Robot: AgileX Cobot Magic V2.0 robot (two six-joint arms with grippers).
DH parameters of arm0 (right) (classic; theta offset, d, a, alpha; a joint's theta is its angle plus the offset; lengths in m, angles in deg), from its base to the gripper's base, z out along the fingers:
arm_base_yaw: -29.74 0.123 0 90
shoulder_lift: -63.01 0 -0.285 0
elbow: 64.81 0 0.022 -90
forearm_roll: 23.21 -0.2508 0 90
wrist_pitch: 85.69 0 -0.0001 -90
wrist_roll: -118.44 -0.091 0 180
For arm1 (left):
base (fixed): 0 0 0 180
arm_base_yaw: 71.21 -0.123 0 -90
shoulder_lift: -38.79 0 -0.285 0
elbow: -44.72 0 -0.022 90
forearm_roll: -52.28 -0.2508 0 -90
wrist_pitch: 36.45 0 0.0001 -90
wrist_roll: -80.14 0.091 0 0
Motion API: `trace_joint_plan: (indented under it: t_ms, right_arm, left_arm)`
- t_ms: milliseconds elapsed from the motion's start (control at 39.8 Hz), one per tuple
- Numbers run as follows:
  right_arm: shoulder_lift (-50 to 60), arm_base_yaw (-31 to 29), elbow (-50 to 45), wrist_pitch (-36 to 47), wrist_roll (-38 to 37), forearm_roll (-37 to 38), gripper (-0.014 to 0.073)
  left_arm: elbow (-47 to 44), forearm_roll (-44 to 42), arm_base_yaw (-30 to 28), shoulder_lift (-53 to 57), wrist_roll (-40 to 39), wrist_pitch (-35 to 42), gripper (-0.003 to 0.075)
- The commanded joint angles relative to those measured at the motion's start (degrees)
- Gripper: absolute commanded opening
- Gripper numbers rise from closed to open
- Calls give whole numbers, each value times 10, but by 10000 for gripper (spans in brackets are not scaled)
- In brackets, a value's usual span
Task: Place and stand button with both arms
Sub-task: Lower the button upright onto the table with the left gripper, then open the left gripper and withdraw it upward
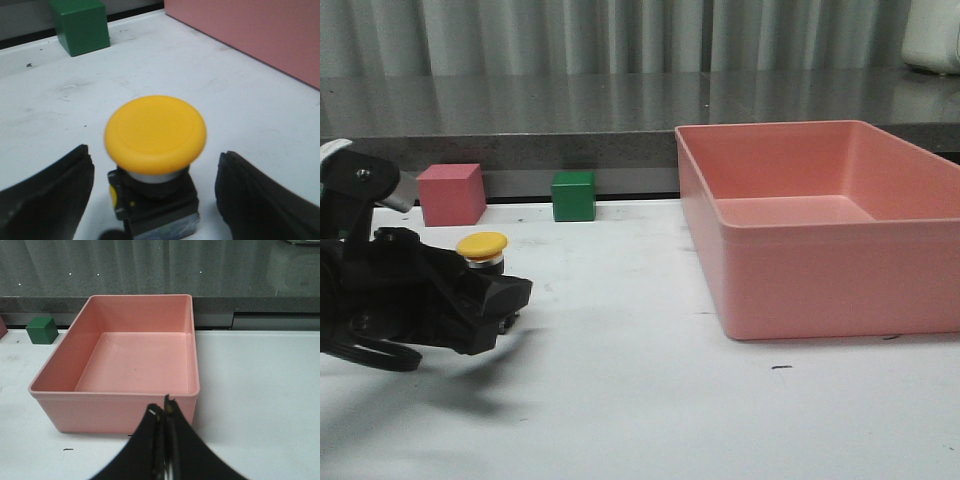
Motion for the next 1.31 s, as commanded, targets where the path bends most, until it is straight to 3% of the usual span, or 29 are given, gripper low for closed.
trace_joint_plan:
  t_ms: [0,377,904,1054,1280]
  right_arm:
    - [-7,-2,15,48,4,12,-61]
    - [-7,-2,15,48,4,12,-61]
    - [-7,-2,15,48,4,12,-61]
    - [-7,-2,15,48,4,12,-61]
    - [-7,-2,15,48,4,12,-61]
  left_arm:
    - [2,-6,-1,26,0,87,505]
    - [2,-6,-1,111,0,8,505]
    - [6,-6,-1,437,-44,-321,496]
    - [6,-6,-1,545,-52,-436,435]
    - [6,34,-1,701,-52,-572,209]
